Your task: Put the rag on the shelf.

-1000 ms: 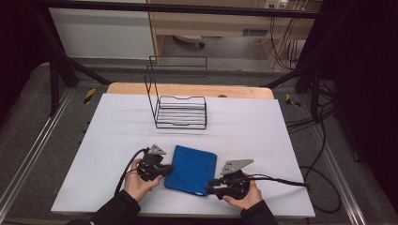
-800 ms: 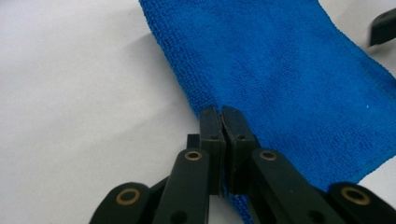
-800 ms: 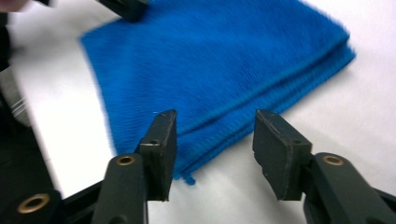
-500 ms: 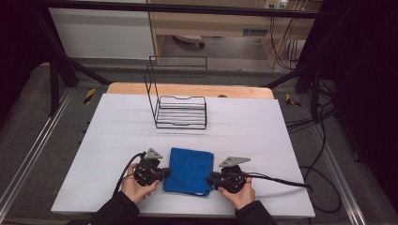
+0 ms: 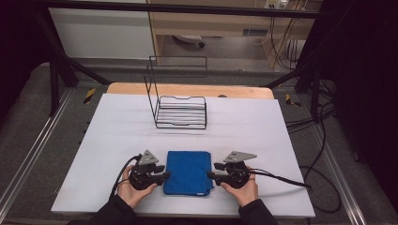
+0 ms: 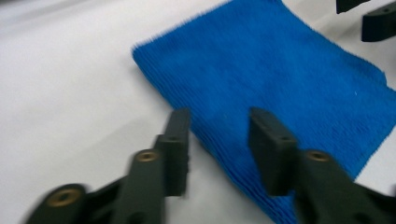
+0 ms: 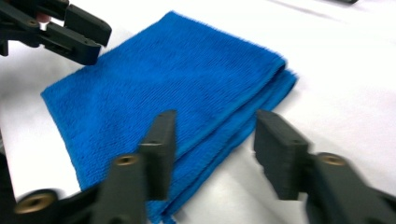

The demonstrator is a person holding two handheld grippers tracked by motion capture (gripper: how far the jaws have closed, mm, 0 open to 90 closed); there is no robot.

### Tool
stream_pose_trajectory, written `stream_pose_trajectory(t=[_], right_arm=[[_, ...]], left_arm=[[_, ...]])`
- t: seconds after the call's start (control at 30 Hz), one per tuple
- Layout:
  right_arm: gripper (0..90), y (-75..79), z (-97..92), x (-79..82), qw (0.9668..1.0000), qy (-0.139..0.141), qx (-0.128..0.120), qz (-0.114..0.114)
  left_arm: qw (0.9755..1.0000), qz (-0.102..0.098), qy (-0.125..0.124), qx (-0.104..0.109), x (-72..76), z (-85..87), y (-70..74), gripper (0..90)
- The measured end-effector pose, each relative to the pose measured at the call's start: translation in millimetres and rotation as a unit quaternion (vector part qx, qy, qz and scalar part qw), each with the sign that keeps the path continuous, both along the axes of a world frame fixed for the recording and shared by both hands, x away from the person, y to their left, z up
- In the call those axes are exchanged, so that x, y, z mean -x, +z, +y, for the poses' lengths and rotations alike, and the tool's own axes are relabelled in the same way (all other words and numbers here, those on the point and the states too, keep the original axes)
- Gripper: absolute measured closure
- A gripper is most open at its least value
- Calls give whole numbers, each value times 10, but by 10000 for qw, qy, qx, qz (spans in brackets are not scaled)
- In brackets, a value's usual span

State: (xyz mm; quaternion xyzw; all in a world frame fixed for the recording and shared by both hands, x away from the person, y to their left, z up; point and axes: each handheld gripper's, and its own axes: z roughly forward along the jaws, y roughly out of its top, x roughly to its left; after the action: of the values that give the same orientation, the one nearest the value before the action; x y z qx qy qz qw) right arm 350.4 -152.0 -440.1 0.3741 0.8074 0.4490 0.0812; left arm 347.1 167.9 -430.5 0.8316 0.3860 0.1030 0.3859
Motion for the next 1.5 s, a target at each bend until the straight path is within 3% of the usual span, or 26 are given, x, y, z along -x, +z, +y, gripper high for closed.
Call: stream_pose_trajectory(t=[0.23,0.4,0.5,0.6,0.63,0.67,0.73,0.87,1.13,1.27,1.5], right_arm=[[217,10,-104,-56,9998,-116,-27,-125],[157,-34,-142,-60,9997,-142,119,-139],[154,-49,-141,-50,9997,-123,144,-152],[163,-46,-144,-46,9997,-86,161,-163],[163,-49,-146,-50,9996,-93,193,-170],[163,-49,-146,-50,9996,-93,193,-170],[167,-50,-141,-52,9997,-104,189,-141],[170,-50,-140,-67,9997,-94,183,-103],[171,-29,-151,-80,9997,-100,180,-115],[150,-13,-157,-120,9997,-127,154,-125],[69,17,-137,-256,9997,-195,176,0]], left_arm=[[10000,-22,54,-69,-312,33,136,298],[9995,76,233,-175,-546,-29,122,262],[9987,257,427,-96,-682,-47,74,331],[9979,333,518,-206,-756,-77,10,386],[9978,347,532,-205,-769,-82,-6,450],[9976,412,550,-120,-779,-83,-20,450],[9976,481,501,-45,-782,-94,-37,526],[9978,485,424,-151,-770,-141,-89,636],[9981,515,338,-96,-752,-158,-134,728],[9982,504,329,-59,-736,-175,-137,824],[9981,519,329,-64,-742,-170,-145,842]])
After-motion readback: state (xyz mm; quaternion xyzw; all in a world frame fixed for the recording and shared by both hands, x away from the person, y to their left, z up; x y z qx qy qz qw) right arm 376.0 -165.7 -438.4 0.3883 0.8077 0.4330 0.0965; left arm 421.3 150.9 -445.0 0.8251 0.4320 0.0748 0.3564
